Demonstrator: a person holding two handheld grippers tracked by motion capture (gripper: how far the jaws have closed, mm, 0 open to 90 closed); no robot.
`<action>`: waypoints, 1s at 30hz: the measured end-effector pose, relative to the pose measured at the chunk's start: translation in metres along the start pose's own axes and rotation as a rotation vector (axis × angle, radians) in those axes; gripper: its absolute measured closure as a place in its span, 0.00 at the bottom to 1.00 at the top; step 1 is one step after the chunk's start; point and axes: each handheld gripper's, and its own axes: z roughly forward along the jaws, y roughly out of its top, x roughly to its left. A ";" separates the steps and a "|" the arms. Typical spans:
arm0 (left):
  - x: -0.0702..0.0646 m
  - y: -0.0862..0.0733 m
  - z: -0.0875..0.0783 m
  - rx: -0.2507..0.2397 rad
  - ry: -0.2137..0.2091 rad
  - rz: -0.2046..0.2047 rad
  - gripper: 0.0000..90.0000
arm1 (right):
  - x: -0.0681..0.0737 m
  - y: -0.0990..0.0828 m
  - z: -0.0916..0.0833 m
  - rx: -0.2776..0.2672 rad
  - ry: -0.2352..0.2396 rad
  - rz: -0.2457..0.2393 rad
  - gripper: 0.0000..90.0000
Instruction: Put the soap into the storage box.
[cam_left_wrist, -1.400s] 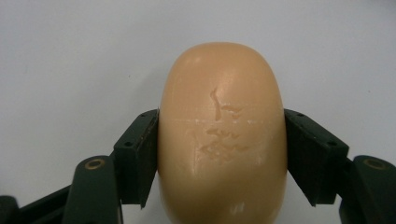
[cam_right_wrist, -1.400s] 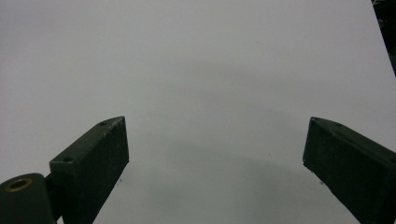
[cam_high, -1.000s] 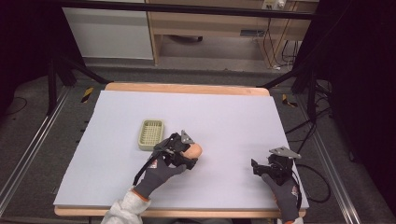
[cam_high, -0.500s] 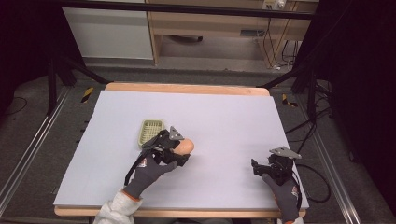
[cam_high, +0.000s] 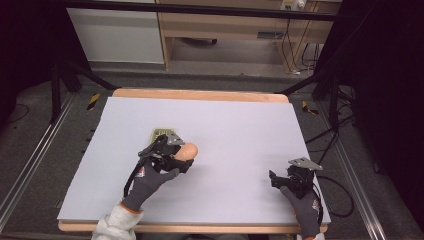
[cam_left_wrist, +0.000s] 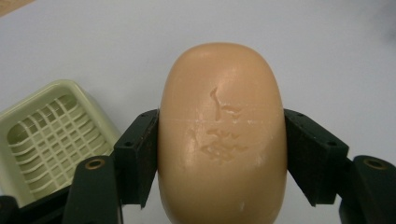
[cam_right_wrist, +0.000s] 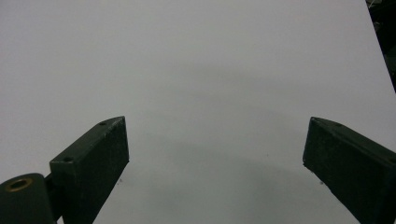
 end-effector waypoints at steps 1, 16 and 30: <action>0.003 0.000 -0.002 -0.002 0.005 -0.004 0.35 | 0.000 0.000 0.000 0.002 0.000 -0.002 0.08; 0.027 -0.002 -0.007 -0.012 0.056 -0.047 0.35 | 0.000 0.000 0.000 0.001 -0.001 0.001 0.08; 0.046 -0.002 -0.002 -0.002 0.100 -0.084 0.35 | 0.001 0.000 0.001 0.000 0.000 -0.004 0.08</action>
